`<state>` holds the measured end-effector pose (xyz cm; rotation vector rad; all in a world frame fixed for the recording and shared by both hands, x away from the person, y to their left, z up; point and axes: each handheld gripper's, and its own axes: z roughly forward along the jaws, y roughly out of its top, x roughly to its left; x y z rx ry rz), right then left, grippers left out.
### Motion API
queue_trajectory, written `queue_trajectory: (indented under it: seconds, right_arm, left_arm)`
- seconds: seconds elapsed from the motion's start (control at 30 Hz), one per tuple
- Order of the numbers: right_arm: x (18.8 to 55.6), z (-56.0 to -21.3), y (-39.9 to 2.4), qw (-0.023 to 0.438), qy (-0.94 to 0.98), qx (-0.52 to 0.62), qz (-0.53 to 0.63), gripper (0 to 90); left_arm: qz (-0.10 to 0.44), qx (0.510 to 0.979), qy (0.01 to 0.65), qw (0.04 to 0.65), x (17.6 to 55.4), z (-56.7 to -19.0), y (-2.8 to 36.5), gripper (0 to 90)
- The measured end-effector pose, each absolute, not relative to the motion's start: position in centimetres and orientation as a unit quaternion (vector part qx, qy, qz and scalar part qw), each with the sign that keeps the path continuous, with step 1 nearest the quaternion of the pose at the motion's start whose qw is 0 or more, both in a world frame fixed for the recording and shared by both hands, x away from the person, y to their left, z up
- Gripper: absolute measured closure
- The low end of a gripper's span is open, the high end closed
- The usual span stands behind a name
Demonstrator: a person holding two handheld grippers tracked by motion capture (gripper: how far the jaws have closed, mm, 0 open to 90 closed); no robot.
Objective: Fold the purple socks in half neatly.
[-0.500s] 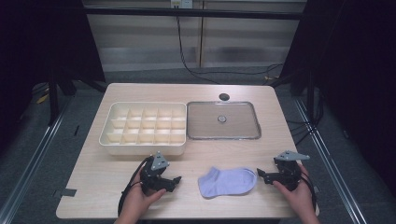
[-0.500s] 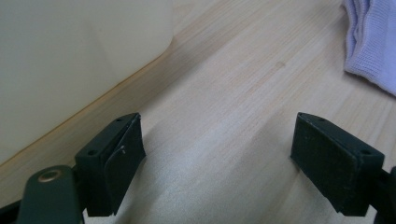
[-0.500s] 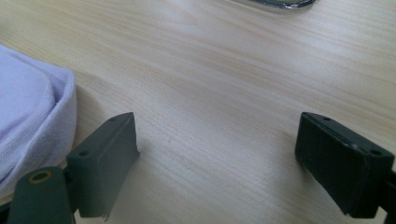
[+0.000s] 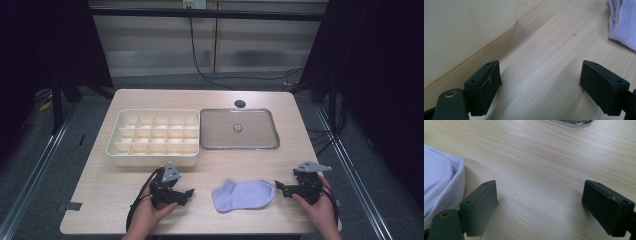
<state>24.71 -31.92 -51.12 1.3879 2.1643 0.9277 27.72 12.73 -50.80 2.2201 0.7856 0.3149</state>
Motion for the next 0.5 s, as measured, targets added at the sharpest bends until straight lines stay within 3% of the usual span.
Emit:
queue_trajectory:
  seconds: [0.5]
  right_arm:
    - [23.95,-50.87,-32.37,0.192,0.786,0.481,0.337,13.9]
  left_arm:
    - [0.123,0.867,0.307,0.374,27.74,-50.8,12.73,16.5]
